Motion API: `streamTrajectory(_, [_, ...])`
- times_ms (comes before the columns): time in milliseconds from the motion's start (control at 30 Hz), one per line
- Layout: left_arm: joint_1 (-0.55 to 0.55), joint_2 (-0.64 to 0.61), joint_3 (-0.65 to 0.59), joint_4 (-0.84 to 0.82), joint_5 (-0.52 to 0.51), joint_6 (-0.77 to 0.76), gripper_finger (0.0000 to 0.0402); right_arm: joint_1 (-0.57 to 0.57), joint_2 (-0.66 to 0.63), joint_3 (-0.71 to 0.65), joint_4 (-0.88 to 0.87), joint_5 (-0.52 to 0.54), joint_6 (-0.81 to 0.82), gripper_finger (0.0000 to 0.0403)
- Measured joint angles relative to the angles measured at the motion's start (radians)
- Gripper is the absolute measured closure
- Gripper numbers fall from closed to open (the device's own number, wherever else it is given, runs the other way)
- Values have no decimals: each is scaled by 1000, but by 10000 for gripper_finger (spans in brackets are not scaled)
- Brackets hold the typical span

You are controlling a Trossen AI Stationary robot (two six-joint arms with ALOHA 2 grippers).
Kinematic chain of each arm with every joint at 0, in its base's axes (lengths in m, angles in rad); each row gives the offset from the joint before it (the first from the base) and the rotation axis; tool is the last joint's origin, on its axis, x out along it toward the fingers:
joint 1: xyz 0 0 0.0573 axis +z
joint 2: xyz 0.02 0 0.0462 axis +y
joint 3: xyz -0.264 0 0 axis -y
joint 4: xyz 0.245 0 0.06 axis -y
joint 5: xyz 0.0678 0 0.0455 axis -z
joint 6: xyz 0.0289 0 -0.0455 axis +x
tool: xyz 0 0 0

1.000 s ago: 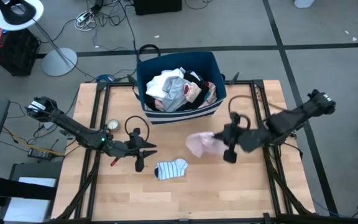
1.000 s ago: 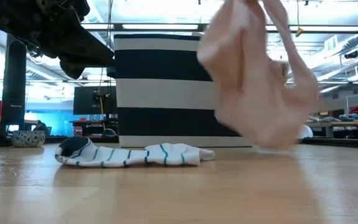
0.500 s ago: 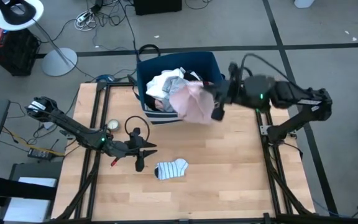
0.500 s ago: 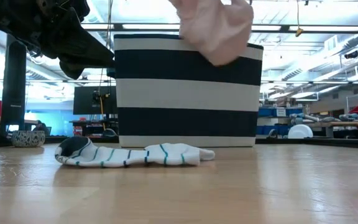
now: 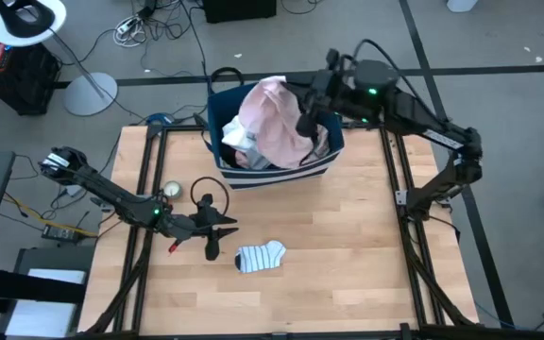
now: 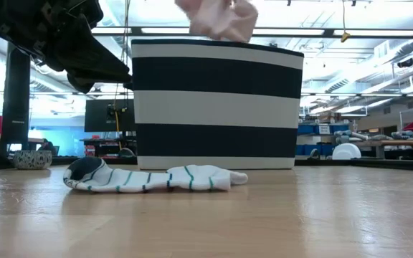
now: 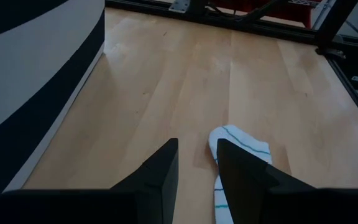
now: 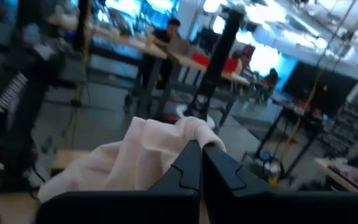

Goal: Sort clothes
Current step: Put the light pink underwear into the blue laundry bin

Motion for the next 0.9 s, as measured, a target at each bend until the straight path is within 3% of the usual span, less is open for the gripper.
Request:
streamTrajectory(167, [0,0,0,-1,0,0,285,-76,90,0,-95,-23,129,399])
streamTrajectory(400, [0,0,0,-1,0,-3,285,-158,243,-1,-282,-158,313,375])
streamTrajectory(600, [0,0,0,-4,0,-18,285,-206,373,-1,-404,-279,430,302])
streamTrajectory(900, [0,0,0,-4,0,-19,285,-218,499,3,-459,-298,438,197])
